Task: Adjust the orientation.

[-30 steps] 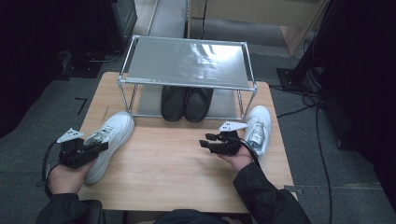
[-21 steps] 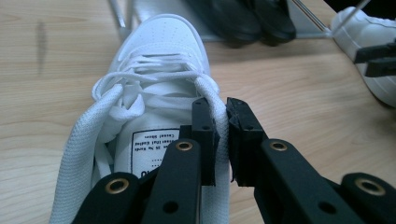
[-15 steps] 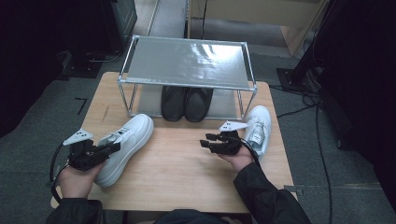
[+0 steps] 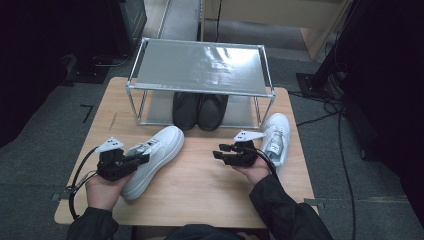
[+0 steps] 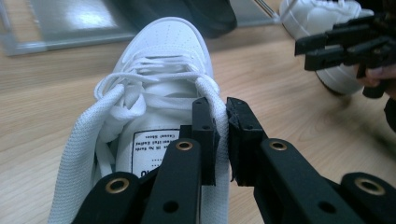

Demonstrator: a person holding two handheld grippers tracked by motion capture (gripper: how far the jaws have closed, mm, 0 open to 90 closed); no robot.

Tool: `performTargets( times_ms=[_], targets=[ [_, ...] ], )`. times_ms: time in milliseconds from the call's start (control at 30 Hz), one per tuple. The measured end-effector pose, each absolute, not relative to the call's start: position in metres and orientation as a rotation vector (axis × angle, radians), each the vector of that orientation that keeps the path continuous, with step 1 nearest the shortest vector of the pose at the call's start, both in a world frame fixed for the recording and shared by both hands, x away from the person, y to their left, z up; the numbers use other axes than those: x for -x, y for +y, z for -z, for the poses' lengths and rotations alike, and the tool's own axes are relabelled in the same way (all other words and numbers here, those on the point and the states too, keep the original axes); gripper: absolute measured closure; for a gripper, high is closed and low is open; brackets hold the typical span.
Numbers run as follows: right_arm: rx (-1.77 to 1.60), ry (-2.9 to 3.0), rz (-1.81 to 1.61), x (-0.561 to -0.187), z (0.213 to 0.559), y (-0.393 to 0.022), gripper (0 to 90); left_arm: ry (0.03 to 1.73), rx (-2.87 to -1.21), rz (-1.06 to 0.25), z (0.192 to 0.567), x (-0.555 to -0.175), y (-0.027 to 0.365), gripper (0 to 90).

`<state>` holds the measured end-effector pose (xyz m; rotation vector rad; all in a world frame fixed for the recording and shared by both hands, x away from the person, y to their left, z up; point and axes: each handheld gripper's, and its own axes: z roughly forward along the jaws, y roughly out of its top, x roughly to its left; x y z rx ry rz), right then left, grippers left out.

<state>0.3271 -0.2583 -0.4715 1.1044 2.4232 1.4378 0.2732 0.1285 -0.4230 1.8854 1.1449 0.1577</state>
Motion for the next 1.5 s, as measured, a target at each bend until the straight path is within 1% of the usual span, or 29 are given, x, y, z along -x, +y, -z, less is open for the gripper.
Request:
performTargets(
  times_ms=[167, 300, 500, 567, 767, 967, 1067, 1167, 1200, 1233, 1367, 1500],
  targets=[
    [-1.103, 2.426, -1.443, -0.327, 0.471, -0.258, 56.1, 1.11, -1.933, -0.157, 0.423, -0.276, 0.107, 83.6],
    [-1.097, 2.427, -1.456, -0.326, 0.471, -0.256, 56.2, 1.084, -1.959, -0.128, 0.425, -0.277, 0.09, 83.5],
    [-1.083, 2.43, -1.469, -0.324, 0.47, -0.253, 56.4, 1.057, -1.953, -0.097, 0.428, -0.273, 0.067, 83.3],
    [-1.08, 2.431, -1.474, -0.324, 0.47, -0.252, 56.5, 1.036, -1.974, -0.105, 0.43, -0.272, 0.058, 83.2],
    [-1.07, 2.446, -1.474, -0.323, 0.471, -0.248, 56.9, 1.007, -2.004, -0.088, 0.436, -0.272, 0.046, 82.2],
    [-1.064, 2.461, -1.462, -0.322, 0.473, -0.244, 57.0, 0.986, -2.019, -0.059, 0.442, -0.272, 0.051, 78.5],
    [-1.064, 2.465, -1.462, -0.322, 0.473, -0.243, 58.1, 0.961, -2.004, -0.07, 0.437, -0.269, 0.055, 72.7],
    [-1.102, 2.461, -1.484, -0.323, 0.474, -0.242, 63.1, 0.932, -1.982, -0.066, 0.427, -0.271, 0.065, 72.7],
    [-1.119, 2.458, -1.484, -0.324, 0.474, -0.242, 66.7, 0.932, -1.973, -0.06, 0.425, -0.273, 0.068, 72.7],
    [-1.128, 2.454, -1.477, -0.324, 0.474, -0.241, 67.9, 0.936, -1.972, -0.059, 0.422, -0.275, 0.071, 72.7],
    [-1.124, 2.441, -1.463, -0.326, 0.477, -0.234, 70.7, 0.922, -1.97, -0.089, 0.413, -0.284, 0.085, 74.0],
    [-1.107, 2.45, -1.449, -0.327, 0.481, -0.226, 70.9, 0.902, -2.003, -0.113, 0.411, -0.299, 0.099, 76.1]
  ],
)
